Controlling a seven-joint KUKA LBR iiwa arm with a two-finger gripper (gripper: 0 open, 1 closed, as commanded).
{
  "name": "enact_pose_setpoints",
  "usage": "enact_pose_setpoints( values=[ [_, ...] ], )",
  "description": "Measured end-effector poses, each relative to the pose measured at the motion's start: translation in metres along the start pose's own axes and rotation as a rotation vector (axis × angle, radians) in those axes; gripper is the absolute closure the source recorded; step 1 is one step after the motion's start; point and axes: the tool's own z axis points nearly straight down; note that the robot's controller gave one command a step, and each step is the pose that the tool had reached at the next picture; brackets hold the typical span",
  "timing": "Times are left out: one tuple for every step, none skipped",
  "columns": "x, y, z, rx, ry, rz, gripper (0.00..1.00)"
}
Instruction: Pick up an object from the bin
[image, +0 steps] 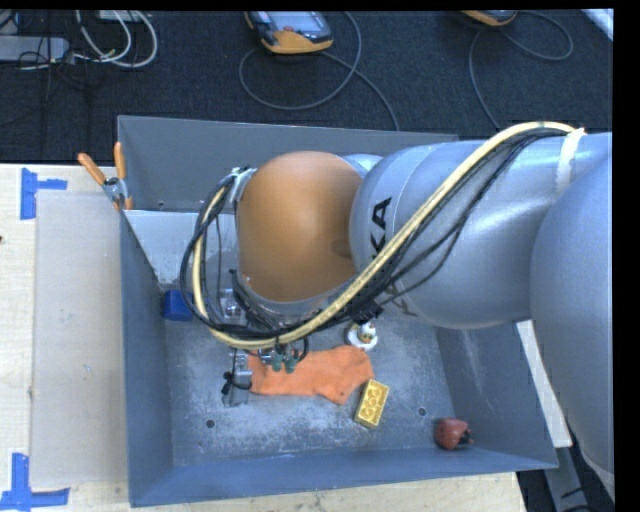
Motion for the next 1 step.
enact_pose_setpoints(
  values=[
    [-0.0019,-0.0015,-0.0046,-0.001,-0.007,0.005,0.0]
  ],
)
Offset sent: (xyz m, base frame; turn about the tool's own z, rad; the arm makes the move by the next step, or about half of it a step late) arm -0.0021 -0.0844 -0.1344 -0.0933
